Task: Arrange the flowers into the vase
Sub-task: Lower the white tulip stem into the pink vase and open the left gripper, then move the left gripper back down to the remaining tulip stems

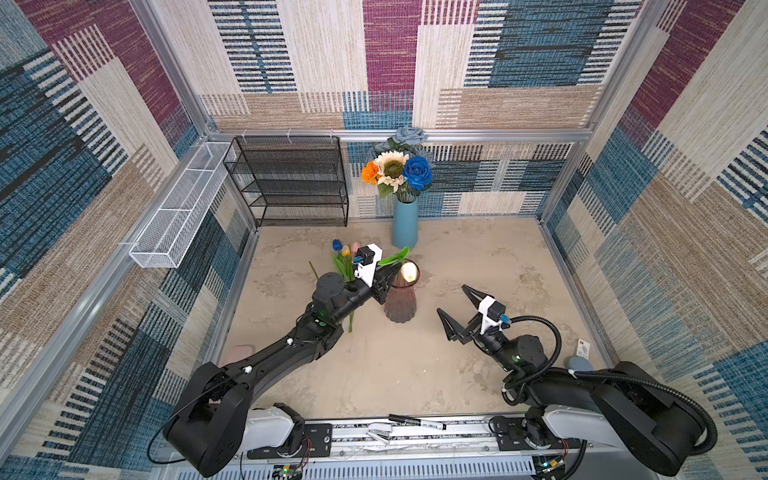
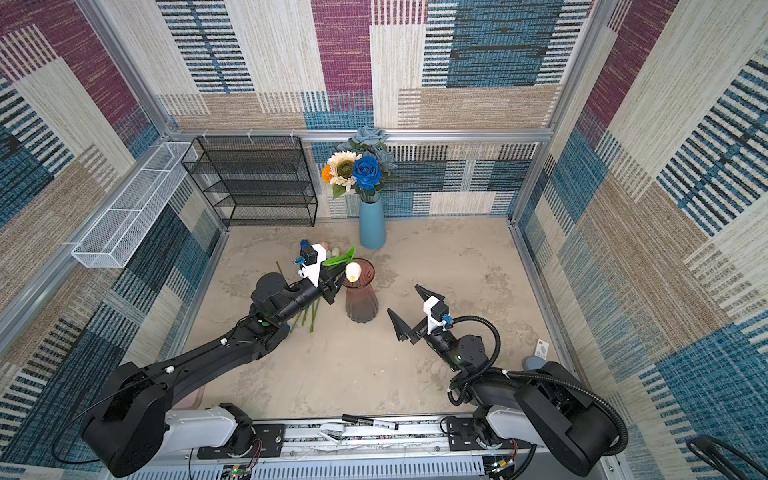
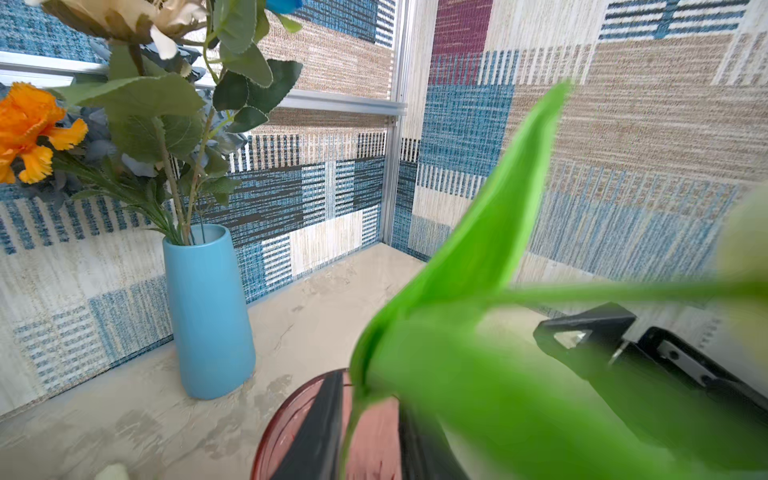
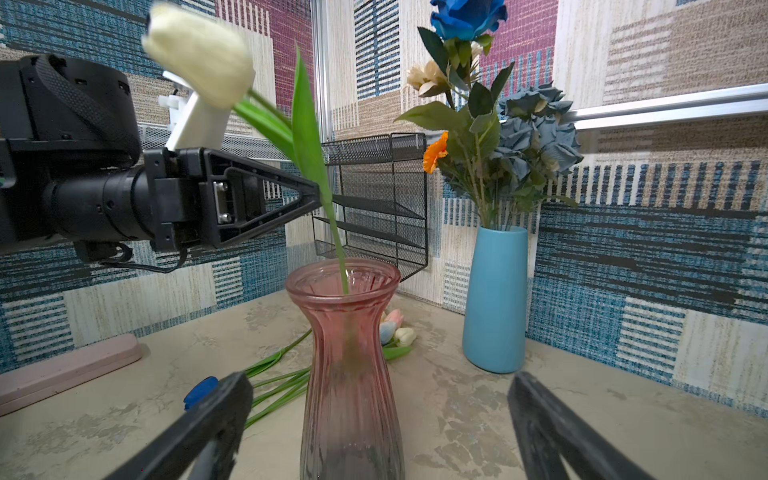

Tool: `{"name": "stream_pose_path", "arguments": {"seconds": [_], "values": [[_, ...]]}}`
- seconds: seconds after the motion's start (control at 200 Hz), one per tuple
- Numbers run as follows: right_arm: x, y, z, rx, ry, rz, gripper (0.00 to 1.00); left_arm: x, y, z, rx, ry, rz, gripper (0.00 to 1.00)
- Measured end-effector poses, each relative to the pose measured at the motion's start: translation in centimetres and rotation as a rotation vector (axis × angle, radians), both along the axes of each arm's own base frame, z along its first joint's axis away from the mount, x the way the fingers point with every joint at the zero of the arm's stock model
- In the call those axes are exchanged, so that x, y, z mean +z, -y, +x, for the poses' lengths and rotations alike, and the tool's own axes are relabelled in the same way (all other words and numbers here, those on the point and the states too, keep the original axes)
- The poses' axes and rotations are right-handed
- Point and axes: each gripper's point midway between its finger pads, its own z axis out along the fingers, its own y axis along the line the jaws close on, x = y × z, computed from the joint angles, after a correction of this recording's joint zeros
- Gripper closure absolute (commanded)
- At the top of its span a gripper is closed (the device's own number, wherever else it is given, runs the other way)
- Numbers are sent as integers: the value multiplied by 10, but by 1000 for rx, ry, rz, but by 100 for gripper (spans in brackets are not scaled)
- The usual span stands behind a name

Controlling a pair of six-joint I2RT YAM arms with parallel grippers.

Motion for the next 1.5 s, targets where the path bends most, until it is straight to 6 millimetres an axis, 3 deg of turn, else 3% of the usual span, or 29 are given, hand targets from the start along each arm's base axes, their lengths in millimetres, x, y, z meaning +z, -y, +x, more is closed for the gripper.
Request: {"name": "stream_pose_path", "arguments": {"seconds": [0.15,0.331,0.566,0.611,0.721,0.787,0.967,1.297,1.498], "values": [[0,0,0,1,-1,-1,0,7,-6,-3,24,-15,72,65],[-2,-1,2,0,-7,-4,0,14,-4,-3,5,-48,199,66],[-3,-2,3,2,-13,-4,0,-3,12,-3,-111,-180,375,59],[-3,-2,3,2,-13,-4,0,-7,14,-3,-129,-194,416,54],[-3,-2,3,2,-13,-5,0,-16,15,-8,-172,-245,486,27],[-4,-3,3,2,-14,-6,0,-18,13,-12,-188,-265,519,21],[-4,-3,4,2,-17,-7,0,-19,12,-20,-251,-295,614,22],[-5,-3,4,2,-18,-8,0,-57,-4,-11,-251,-450,864,29],[-5,-3,5,2,-20,-9,0,-49,-15,-11,-208,-413,905,28]]}}
